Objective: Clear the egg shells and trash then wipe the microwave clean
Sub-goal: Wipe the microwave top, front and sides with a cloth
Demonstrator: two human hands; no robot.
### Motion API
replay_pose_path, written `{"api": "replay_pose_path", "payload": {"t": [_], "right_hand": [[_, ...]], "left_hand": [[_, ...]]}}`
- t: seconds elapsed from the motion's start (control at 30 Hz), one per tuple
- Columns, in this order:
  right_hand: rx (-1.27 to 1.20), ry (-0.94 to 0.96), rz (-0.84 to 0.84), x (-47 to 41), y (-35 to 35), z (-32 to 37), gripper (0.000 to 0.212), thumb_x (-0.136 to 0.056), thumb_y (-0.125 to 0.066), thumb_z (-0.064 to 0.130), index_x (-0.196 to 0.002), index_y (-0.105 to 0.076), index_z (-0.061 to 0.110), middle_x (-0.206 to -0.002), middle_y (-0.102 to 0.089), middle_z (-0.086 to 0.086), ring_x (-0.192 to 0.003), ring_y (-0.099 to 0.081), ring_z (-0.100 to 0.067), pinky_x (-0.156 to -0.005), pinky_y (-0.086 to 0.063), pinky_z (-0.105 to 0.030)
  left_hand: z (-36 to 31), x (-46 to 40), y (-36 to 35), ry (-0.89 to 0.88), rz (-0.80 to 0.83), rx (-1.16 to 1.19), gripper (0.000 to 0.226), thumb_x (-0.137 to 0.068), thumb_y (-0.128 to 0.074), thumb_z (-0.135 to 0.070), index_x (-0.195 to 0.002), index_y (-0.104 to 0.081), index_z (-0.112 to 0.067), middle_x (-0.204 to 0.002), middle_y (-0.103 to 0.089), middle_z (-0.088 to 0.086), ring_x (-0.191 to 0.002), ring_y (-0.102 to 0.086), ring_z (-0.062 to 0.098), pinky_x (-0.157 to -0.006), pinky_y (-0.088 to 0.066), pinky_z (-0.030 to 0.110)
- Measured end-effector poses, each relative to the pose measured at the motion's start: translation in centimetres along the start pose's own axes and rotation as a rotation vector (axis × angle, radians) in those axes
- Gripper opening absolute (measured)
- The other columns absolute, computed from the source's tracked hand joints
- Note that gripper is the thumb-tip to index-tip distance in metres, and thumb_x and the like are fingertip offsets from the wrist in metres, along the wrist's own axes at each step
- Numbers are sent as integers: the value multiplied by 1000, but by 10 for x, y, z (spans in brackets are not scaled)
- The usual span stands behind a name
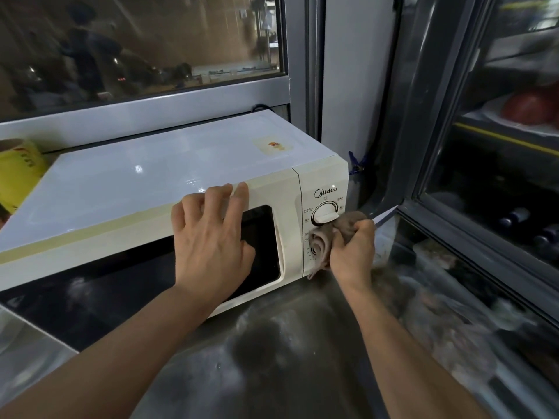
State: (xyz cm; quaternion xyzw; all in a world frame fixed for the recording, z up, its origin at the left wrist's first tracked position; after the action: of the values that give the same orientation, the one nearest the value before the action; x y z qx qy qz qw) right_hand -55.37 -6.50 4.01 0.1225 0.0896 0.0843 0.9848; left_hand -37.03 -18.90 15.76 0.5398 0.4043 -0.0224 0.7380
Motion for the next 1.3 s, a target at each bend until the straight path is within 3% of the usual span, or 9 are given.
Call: {"api": "replay_pose_path", "payload": {"t": [0.17, 0.33, 0.57, 0.7, 0.77, 0.87, 0.97, 1.03, 1.3], "right_hand": [[86, 99, -23, 16, -7, 12, 20, -84, -66, 21, -84, -47, 15, -96, -60, -9, -93, -59, -27, -88, -47, -45], [151, 248, -84, 18, -4, 18, 29, -78, -72, 24, -76, -43, 20, -89, -57, -1, -96, -52, -25, -87, -38, -43], [146, 28, -46, -12, 16, -4, 22, -86, -63, 33, -89, -47, 19, -76, -36, 11, -109, -44, -29, -99, -32, -43], [101, -111, -81, -11, 16, -12, 22, -87, -62, 33, -99, -54, 17, -90, -41, 1, -111, -43, -34, -101, -34, -47], [123, 20, -146, 9, 7, 2, 21, -82, -68, 25, -92, -56, 11, -94, -53, -7, -105, -45, -34, -92, -35, -45], [204, 263, -201, 38, -8, 22, 23, -69, -76, 13, -79, -56, 9, -90, -59, -6, -95, -49, -32, -80, -30, -39], [295, 467, -232, 42, -8, 29, 14, -69, -67, 15, -76, -55, 13, -82, -58, -2, -89, -45, -22, -74, -21, -29], [359, 579, -247, 45, -12, 25, 6, -73, -58, 17, -76, -55, 13, -79, -56, -3, -85, -43, -20, -71, -22, -30], [404, 684, -257, 57, -24, 2, 8, -73, -54, 6, -80, -58, 7, -83, -57, -9, -85, -48, -23, -74, -37, -34]], "left_hand": [[0, 0, -1, 23, 6, 22, 75, -57, -69, -19, -128, -47, -13, -122, -48, 10, -99, -32, 30, -87, -36, 48], [0, 0, -4, 26, -1, 15, 75, -57, -69, -19, -129, -46, -13, -121, -46, 11, -98, -31, 30, -88, -32, 47], [2, 0, -3, 6, -20, -2, 75, -58, -67, -20, -130, -45, -13, -121, -47, 11, -98, -31, 30, -86, -32, 46], [1, 0, -3, 13, -36, 15, 74, -57, -62, -22, -129, -46, -13, -120, -47, 12, -97, -31, 30, -86, -32, 47], [0, 0, -3, 16, -41, 18, 74, -57, -61, -22, -129, -45, -13, -120, -47, 12, -96, -31, 30, -86, -31, 47], [0, 0, -2, 17, -34, 16, 74, -58, -59, -24, -130, -45, -13, -120, -48, 13, -97, -31, 30, -87, -34, 47], [0, 1, -2, 22, -44, 17, 75, -58, -60, -24, -130, -45, -12, -120, -48, 13, -97, -30, 30, -87, -34, 47], [0, 1, -4, 25, -60, 21, 75, -57, -63, -22, -129, -46, -12, -120, -48, 13, -97, -30, 29, -88, -32, 47], [0, 1, -5, 24, -84, 22, 75, -57, -68, -17, -129, -47, -13, -119, -47, 12, -97, -30, 29, -88, -29, 45]]}}
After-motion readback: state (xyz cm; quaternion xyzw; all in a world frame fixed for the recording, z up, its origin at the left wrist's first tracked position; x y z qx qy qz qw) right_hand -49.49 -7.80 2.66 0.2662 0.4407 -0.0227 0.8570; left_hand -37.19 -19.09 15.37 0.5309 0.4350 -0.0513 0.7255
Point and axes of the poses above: each hand's wrist, its own x-axis away from the middle knuckle, its own y-axis out of the back of the hand, z = x × y, the point moved 8 cm from there along -x, towards the middle knuckle
